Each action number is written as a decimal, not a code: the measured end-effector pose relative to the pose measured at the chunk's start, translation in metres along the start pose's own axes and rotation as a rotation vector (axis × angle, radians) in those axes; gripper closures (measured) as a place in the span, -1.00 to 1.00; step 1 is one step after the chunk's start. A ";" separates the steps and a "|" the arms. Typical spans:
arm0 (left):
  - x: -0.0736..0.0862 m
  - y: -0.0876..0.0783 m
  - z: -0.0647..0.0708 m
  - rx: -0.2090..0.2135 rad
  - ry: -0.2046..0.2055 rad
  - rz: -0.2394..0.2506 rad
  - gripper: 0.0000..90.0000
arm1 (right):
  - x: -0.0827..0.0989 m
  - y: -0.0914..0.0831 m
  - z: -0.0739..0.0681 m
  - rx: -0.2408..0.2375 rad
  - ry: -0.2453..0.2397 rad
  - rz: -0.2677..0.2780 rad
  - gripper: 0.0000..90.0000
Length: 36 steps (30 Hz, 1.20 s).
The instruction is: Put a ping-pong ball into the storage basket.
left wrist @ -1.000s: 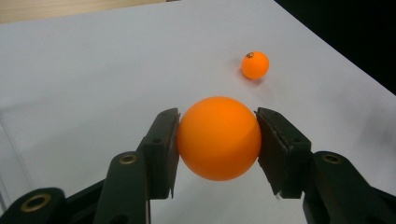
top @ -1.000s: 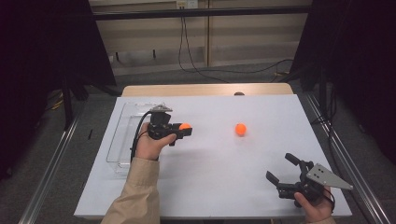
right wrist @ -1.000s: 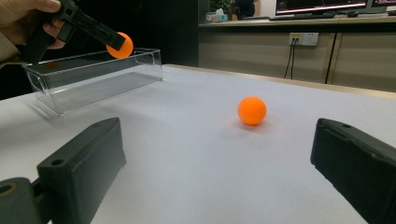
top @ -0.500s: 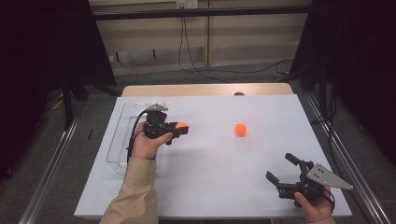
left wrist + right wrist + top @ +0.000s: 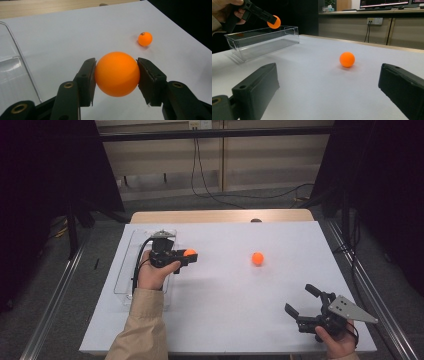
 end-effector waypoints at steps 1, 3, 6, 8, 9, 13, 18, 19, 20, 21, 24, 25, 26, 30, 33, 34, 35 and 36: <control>0.000 0.000 0.000 -0.001 0.000 0.001 0.13 | 0.000 0.000 0.000 0.001 0.001 0.000 -0.94; 0.000 -0.001 -0.002 -0.007 0.003 0.001 0.13 | 0.000 0.000 0.000 0.001 0.000 0.000 -0.94; 0.000 -0.002 -0.003 -0.010 -0.001 0.004 0.13 | 0.000 0.000 0.000 0.000 0.001 0.001 -0.95; 0.000 -0.003 -0.004 -0.011 -0.001 0.007 0.13 | 0.000 0.000 0.000 0.000 0.000 0.001 -0.94; 0.000 -0.003 -0.004 -0.013 0.001 0.003 0.13 | 0.000 0.000 0.000 0.000 0.000 0.000 -0.95; 0.000 -0.005 -0.006 -0.015 -0.002 0.012 0.13 | 0.000 0.000 0.000 -0.001 0.001 0.002 -0.94; -0.001 -0.008 -0.010 -0.026 -0.003 0.015 0.13 | 0.000 0.000 0.000 -0.001 0.001 0.001 -0.94; -0.001 -0.009 -0.010 -0.027 -0.003 0.017 0.13 | 0.000 0.000 0.000 -0.001 0.000 0.002 -0.94; -0.001 -0.009 -0.010 -0.029 -0.004 0.017 0.13 | 0.000 0.000 0.000 -0.001 0.001 0.002 -0.94; 0.000 -0.009 -0.011 -0.030 -0.001 0.016 0.13 | 0.000 0.000 0.000 -0.002 0.001 0.001 -0.94; 0.000 -0.010 -0.012 -0.034 -0.007 0.018 0.13 | 0.000 0.000 0.000 -0.001 -0.001 0.001 -0.94; 0.000 -0.010 -0.012 -0.033 -0.007 0.018 0.13 | 0.000 0.000 0.000 -0.002 0.000 0.002 -0.94; 0.000 -0.010 -0.013 -0.035 -0.007 0.018 0.13 | 0.000 0.000 0.000 -0.002 0.001 0.002 -0.94; 0.000 -0.011 -0.015 -0.041 -0.010 0.018 0.13 | 0.000 0.000 0.000 -0.001 0.001 0.001 -0.94; 0.000 -0.012 -0.016 -0.045 -0.011 0.022 0.13 | 0.000 0.000 0.000 -0.001 0.000 0.002 -0.94; 0.001 -0.012 -0.017 -0.044 -0.010 0.019 0.13 | 0.000 0.000 0.000 -0.002 0.000 0.002 -0.94; 0.001 -0.013 -0.017 -0.045 -0.011 0.019 0.13 | 0.000 0.000 0.000 -0.002 0.000 0.002 -0.94; 0.000 -0.013 -0.017 -0.046 -0.011 0.021 0.13 | 0.000 0.000 0.000 -0.001 0.001 0.002 -0.95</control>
Point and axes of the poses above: each handheld gripper's, and its own axes: y roughly forward along the jaws, x roughly out of its underside, z roughly to its right, the point moved 6 cm from there along y, roughly forward along the jaws
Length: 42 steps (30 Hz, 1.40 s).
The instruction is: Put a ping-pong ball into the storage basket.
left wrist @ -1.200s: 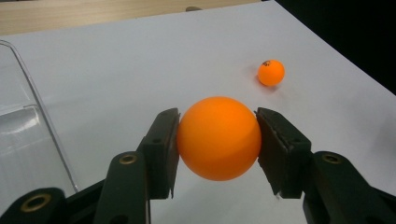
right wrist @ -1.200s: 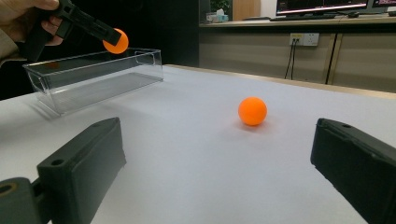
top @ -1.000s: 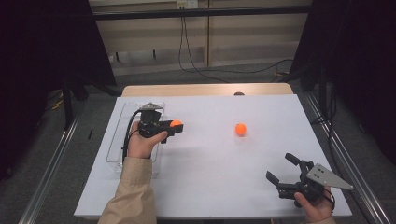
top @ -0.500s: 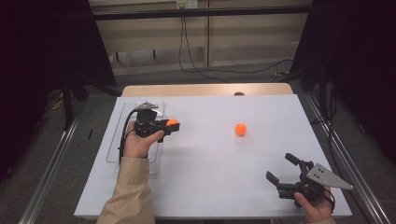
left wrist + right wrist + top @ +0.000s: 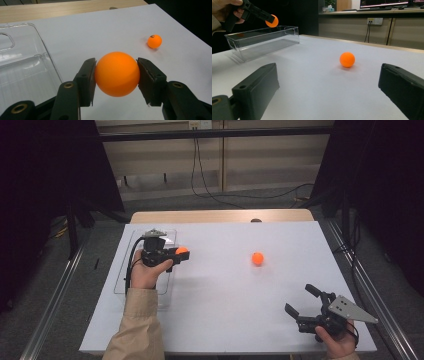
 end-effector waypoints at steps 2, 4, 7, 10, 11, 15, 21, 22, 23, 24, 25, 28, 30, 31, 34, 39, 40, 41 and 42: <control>0.000 -0.001 -0.001 -0.003 -0.003 0.002 0.13 | 0.000 0.000 0.000 -0.001 0.000 0.000 -0.95; 0.000 -0.001 -0.001 -0.006 -0.002 0.004 0.13 | 0.000 0.000 0.000 0.000 -0.001 0.000 -0.94; 0.000 -0.002 -0.002 -0.008 -0.001 0.004 0.13 | 0.000 0.000 0.000 -0.002 0.000 0.000 -0.95; 0.000 -0.003 -0.003 -0.011 0.002 0.006 0.13 | 0.000 0.000 0.000 -0.001 -0.001 0.001 -0.94; 0.000 -0.003 -0.003 -0.012 0.001 0.005 0.13 | 0.000 0.000 0.000 -0.001 -0.002 0.001 -0.95; 0.000 -0.005 -0.005 -0.017 -0.003 0.010 0.13 | 0.000 0.000 0.000 -0.002 0.000 0.001 -0.94; 0.000 -0.007 -0.008 -0.026 0.004 0.011 0.13 | 0.000 0.000 0.000 -0.001 -0.002 0.001 -0.94; 0.000 -0.007 -0.009 -0.029 0.002 0.009 0.13 | 0.000 0.000 0.000 -0.002 -0.001 0.001 -0.94; 0.000 -0.007 -0.009 -0.030 -0.002 0.013 0.13 | 0.000 0.000 0.000 -0.002 0.000 0.001 -0.94; 0.000 -0.008 -0.009 -0.028 0.000 0.013 0.13 | 0.000 0.000 0.000 -0.002 -0.001 0.001 -0.94; 0.000 -0.008 -0.010 -0.030 0.000 0.013 0.13 | 0.000 0.000 0.000 -0.002 -0.001 0.000 -0.95; 0.000 -0.009 -0.011 -0.037 0.001 0.017 0.13 | 0.000 0.000 0.000 -0.002 -0.002 0.000 -0.94; 0.000 -0.010 -0.011 -0.036 -0.002 0.017 0.13 | 0.000 0.000 0.000 -0.002 -0.001 0.000 -0.94; 0.000 -0.010 -0.012 -0.038 -0.002 0.019 0.13 | 0.000 0.000 0.000 -0.002 -0.001 0.000 -0.94; 0.000 -0.012 -0.013 -0.042 -0.001 0.018 0.13 | 0.000 0.000 0.000 -0.002 -0.001 0.001 -0.95; 0.000 -0.014 -0.017 -0.055 -0.002 0.023 0.13 | 0.000 0.000 0.000 -0.002 0.000 0.001 -0.94; 0.000 -0.015 -0.017 -0.055 -0.001 0.023 0.13 | 0.000 0.000 0.000 -0.003 -0.001 0.000 -0.94; 0.000 -0.015 -0.017 -0.056 -0.002 0.025 0.13 | 0.000 0.000 0.000 -0.003 -0.002 0.000 -0.94; 0.000 -0.015 -0.017 -0.057 0.001 0.025 0.13 | 0.000 0.000 0.000 -0.003 -0.002 0.000 -0.94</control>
Point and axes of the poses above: each handheld gripper's, and its own axes: y roughly forward along the jaws, x roughly out of its underside, z roughly to its right, the point moved 6 cm from there along y, roughly forward along the jaws
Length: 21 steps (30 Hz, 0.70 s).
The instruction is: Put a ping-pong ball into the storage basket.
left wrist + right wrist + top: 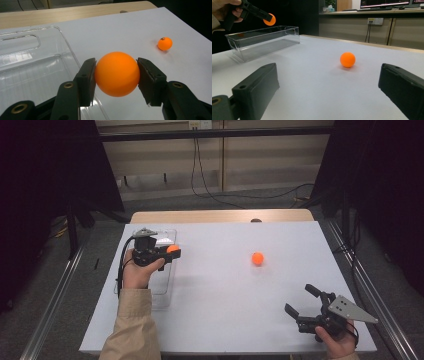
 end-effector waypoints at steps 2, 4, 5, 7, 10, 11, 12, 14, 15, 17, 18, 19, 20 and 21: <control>0.000 0.000 -0.001 -0.005 0.003 0.001 0.13 | 0.000 0.000 0.000 0.000 0.000 0.000 -0.95; 0.000 -0.001 -0.001 -0.007 0.003 0.003 0.13 | 0.000 0.000 0.000 0.000 0.000 0.000 -0.95; 0.000 -0.001 -0.002 -0.008 0.004 0.004 0.13 | 0.000 0.000 0.000 0.000 0.000 0.000 -0.95; 0.000 -0.002 -0.003 -0.013 0.007 0.004 0.13 | 0.000 0.000 0.000 0.000 0.000 0.000 -0.94; 0.001 -0.003 -0.004 -0.017 0.011 0.004 0.13 | 0.000 0.000 0.000 0.000 0.000 0.000 -0.94; 0.001 -0.003 -0.005 -0.019 0.014 0.004 0.13 | 0.000 0.000 0.000 0.000 0.001 0.000 -0.95; 0.001 -0.003 -0.005 -0.020 0.011 0.005 0.13 | 0.000 0.000 0.000 0.000 0.000 0.001 -0.94; 0.001 -0.004 -0.006 -0.023 0.011 0.005 0.13 | 0.000 0.000 0.000 0.000 0.000 0.001 -0.94; 0.001 -0.004 -0.006 -0.023 0.012 0.006 0.13 | 0.000 0.000 0.000 0.000 0.001 0.001 -0.94; 0.001 -0.005 -0.007 -0.027 0.013 0.008 0.13 | 0.000 0.000 0.000 -0.001 0.000 0.001 -0.94; 0.001 -0.005 -0.008 -0.030 0.016 0.006 0.13 | 0.000 0.000 0.000 -0.001 -0.001 0.001 -0.94; 0.001 -0.005 -0.008 -0.030 0.012 0.006 0.13 | 0.000 0.000 0.000 0.000 0.000 0.001 -0.95; 0.001 -0.005 -0.008 -0.032 0.010 0.006 0.13 | 0.000 0.000 0.000 0.000 0.000 0.002 -0.94; 0.001 -0.005 -0.008 -0.032 0.009 0.008 0.13 | 0.000 0.000 0.000 0.000 0.002 0.001 -0.94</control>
Point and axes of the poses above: each handheld gripper's, and its own axes: y roughly forward along the jaws, x roughly out of its underside, z roughly to its right, the point moved 6 cm from there along y, roughly forward along the jaws
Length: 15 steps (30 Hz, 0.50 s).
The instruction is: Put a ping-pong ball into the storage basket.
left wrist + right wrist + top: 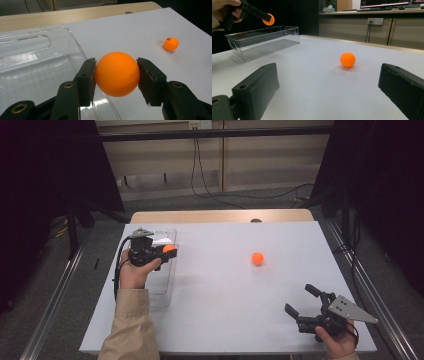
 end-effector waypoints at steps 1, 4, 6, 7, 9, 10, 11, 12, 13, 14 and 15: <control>0.000 0.000 0.000 0.000 -0.001 0.001 0.13 | 0.000 0.000 0.000 0.000 -0.001 0.000 -0.94; 0.000 0.000 -0.001 -0.002 0.000 0.000 0.13 | 0.000 0.000 0.000 -0.001 -0.002 -0.001 -0.94; 0.001 -0.001 -0.003 -0.005 -0.005 0.000 0.13 | 0.000 0.000 0.000 -0.001 -0.003 -0.002 -0.94; 0.001 -0.001 -0.004 -0.007 -0.007 0.002 0.13 | 0.000 0.000 0.000 -0.001 -0.003 -0.002 -0.94; 0.002 -0.002 -0.005 -0.014 -0.005 0.001 0.13 | 0.000 0.000 0.000 -0.001 -0.002 0.000 -0.94; 0.002 -0.002 -0.006 -0.017 -0.002 -0.001 0.13 | 0.000 0.000 0.000 -0.002 -0.002 0.000 -0.95; 0.002 -0.003 -0.007 -0.019 -0.004 0.000 0.13 | 0.000 0.000 0.000 -0.001 -0.003 -0.001 -0.95; 0.002 -0.003 -0.007 -0.018 -0.005 0.002 0.13 | 0.000 0.000 0.000 -0.001 -0.004 -0.001 -0.94; 0.002 -0.003 -0.008 -0.021 -0.011 0.005 0.13 | 0.000 0.000 0.000 -0.001 -0.005 -0.001 -0.94; 0.002 -0.003 -0.008 -0.023 -0.011 0.005 0.13 | 0.000 0.000 0.000 -0.002 -0.005 -0.002 -0.95; 0.002 -0.004 -0.010 -0.024 -0.008 0.004 0.13 | 0.000 0.000 0.000 -0.002 -0.004 -0.001 -0.95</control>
Point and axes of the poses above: each handheld gripper's, and its own axes: y roughly forward along the jaws, x roughly out of its underside, z roughly to its right, the point moved 6 cm from there along y, roughly forward along the jaws
